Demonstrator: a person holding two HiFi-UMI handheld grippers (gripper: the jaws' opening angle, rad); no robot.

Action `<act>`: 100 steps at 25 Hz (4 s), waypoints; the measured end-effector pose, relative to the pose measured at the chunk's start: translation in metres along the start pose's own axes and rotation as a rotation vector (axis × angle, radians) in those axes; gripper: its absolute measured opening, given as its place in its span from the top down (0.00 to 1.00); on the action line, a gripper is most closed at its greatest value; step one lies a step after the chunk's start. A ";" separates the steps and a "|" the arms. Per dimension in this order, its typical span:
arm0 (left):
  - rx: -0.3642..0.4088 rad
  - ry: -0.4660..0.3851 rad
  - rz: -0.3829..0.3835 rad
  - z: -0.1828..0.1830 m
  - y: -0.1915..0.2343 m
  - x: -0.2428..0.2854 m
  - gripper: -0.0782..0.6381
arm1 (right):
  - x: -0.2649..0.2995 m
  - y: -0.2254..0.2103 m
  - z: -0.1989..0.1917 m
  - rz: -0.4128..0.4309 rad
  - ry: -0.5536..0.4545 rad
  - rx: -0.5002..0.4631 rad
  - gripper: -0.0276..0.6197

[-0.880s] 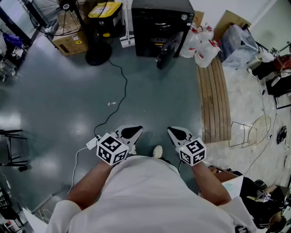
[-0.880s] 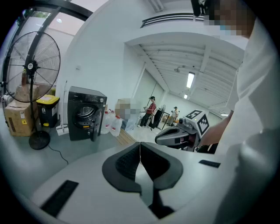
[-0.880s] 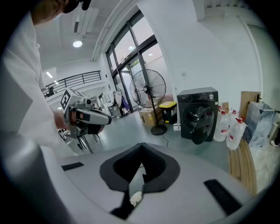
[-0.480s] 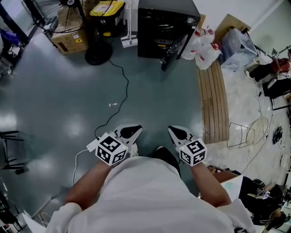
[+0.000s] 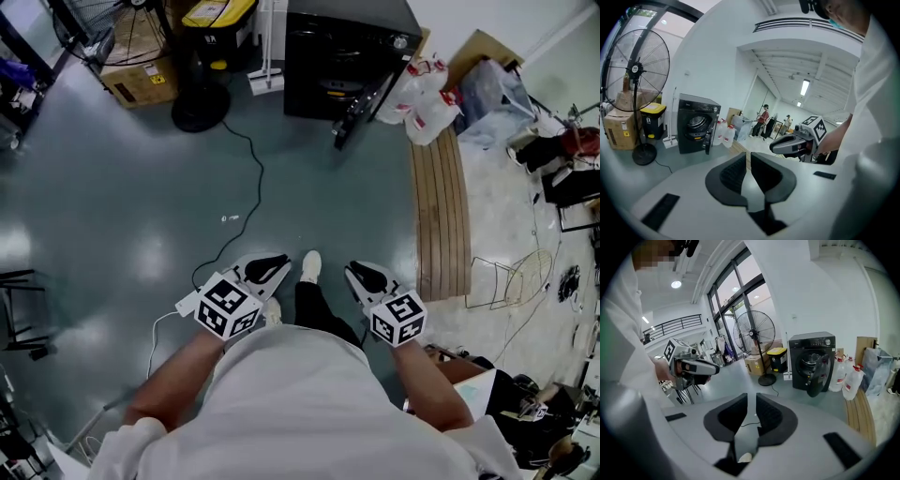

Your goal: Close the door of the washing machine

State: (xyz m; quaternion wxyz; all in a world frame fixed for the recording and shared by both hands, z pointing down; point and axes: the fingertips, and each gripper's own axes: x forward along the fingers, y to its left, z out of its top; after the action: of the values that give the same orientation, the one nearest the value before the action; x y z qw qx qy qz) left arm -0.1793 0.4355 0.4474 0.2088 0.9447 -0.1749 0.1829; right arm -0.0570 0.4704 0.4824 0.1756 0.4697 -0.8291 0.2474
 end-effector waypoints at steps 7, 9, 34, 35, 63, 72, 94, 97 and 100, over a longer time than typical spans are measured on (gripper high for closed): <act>0.013 0.017 0.021 0.060 0.033 0.051 0.86 | 0.034 -0.072 0.060 0.050 -0.033 -0.031 0.84; 0.009 0.013 0.039 0.078 0.044 0.068 0.86 | 0.042 -0.095 0.071 0.066 -0.030 -0.032 0.83; 0.050 0.046 -0.090 0.198 0.227 0.156 0.87 | 0.185 -0.270 0.166 -0.104 0.038 0.131 0.81; 0.058 0.048 -0.110 0.203 0.236 0.157 0.87 | 0.192 -0.276 0.170 -0.124 0.042 0.142 0.82; 0.018 0.108 -0.050 0.315 0.375 0.281 0.87 | 0.328 -0.551 0.147 -0.177 0.213 0.592 0.74; 0.007 0.110 0.002 0.336 0.391 0.314 0.87 | 0.364 -0.579 0.136 -0.110 0.248 0.695 0.71; -0.038 0.082 0.091 0.346 0.412 0.317 0.87 | 0.404 -0.575 0.147 -0.096 0.223 0.854 0.74; -0.049 0.075 0.111 0.344 0.416 0.313 0.87 | 0.417 -0.573 0.153 -0.096 0.213 0.879 0.74; -0.057 0.070 0.131 0.345 0.421 0.308 0.87 | 0.431 -0.573 0.161 -0.098 0.198 0.905 0.74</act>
State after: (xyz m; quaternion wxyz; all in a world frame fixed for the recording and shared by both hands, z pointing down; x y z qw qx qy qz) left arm 0.0125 -0.1593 0.4238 0.2290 0.9179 -0.2340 0.2242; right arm 0.2147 -0.1708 0.7170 0.0426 0.5120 -0.5939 0.6192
